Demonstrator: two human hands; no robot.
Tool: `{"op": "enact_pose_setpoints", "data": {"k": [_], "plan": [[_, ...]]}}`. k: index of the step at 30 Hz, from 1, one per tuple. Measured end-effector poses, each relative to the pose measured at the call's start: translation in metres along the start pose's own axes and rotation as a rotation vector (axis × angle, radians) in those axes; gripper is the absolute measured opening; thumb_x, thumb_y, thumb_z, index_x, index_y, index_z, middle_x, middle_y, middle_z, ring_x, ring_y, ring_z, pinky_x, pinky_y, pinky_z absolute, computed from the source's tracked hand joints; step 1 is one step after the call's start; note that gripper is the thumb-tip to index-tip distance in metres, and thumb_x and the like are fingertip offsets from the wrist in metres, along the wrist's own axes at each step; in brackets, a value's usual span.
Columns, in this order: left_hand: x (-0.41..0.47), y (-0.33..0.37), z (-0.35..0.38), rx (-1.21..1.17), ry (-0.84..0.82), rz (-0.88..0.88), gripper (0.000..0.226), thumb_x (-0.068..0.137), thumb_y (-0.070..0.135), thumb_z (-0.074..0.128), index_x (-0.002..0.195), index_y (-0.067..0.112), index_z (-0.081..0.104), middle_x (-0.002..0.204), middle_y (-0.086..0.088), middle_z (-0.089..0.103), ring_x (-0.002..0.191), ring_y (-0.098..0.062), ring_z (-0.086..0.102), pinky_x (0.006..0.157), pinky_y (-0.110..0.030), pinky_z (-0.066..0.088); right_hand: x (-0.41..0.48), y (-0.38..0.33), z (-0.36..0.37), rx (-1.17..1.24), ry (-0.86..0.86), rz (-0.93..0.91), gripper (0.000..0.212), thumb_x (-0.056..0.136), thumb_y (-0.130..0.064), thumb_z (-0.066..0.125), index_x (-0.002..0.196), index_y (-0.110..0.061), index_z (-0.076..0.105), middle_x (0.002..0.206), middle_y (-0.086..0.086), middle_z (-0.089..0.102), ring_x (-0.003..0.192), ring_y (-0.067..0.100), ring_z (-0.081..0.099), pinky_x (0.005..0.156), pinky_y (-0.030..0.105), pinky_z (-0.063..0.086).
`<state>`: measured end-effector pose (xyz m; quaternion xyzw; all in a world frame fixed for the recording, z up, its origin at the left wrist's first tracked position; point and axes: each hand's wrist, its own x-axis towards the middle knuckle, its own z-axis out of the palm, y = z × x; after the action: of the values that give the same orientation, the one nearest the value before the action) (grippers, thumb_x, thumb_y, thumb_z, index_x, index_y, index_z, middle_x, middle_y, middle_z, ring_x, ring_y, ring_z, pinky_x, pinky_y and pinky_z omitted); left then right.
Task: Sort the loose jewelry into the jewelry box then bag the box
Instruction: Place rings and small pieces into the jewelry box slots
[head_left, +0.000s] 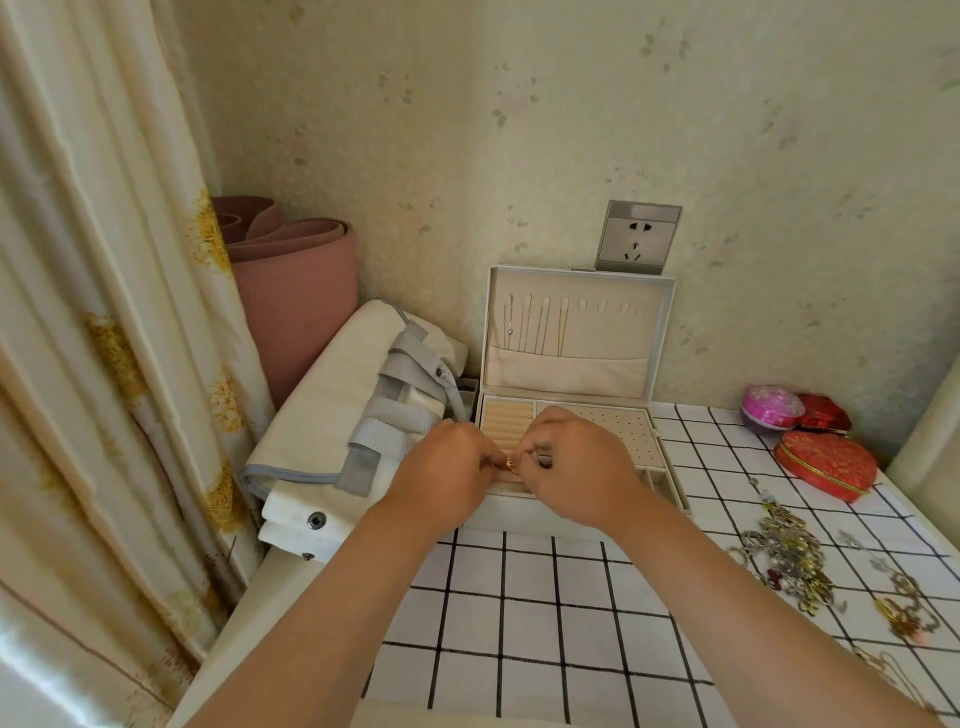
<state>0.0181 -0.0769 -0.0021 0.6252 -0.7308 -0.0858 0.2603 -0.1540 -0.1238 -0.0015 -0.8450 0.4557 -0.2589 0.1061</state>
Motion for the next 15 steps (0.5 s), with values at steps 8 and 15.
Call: {"op": "enact_pose_setpoints", "data": {"k": [8,15], "plan": [[0.0,0.0,0.003,0.02,0.015,-0.043,0.023,0.096,0.023,0.06,0.115,0.026,0.073,0.108,0.006,0.068,0.104,-0.011,0.056,0.089,-0.024,0.046,0.008,0.026,-0.021,-0.056,-0.06,0.17,0.03,0.096,-0.019,0.061,0.121,-0.033,0.067,0.124,-0.015,0.058,0.106,0.011,0.061,0.087,0.025,0.047],[0.001,0.006,0.001,-0.002,0.035,-0.075,0.016,0.094,0.023,0.063,0.1,0.024,0.077,0.096,0.007,0.068,0.094,-0.009,0.056,0.084,-0.031,0.052,0.01,0.022,-0.012,-0.125,-0.125,0.142,0.021,0.097,-0.024,0.061,0.112,-0.033,0.073,0.11,-0.009,0.061,0.099,0.013,0.061,0.085,0.034,0.051]]}}
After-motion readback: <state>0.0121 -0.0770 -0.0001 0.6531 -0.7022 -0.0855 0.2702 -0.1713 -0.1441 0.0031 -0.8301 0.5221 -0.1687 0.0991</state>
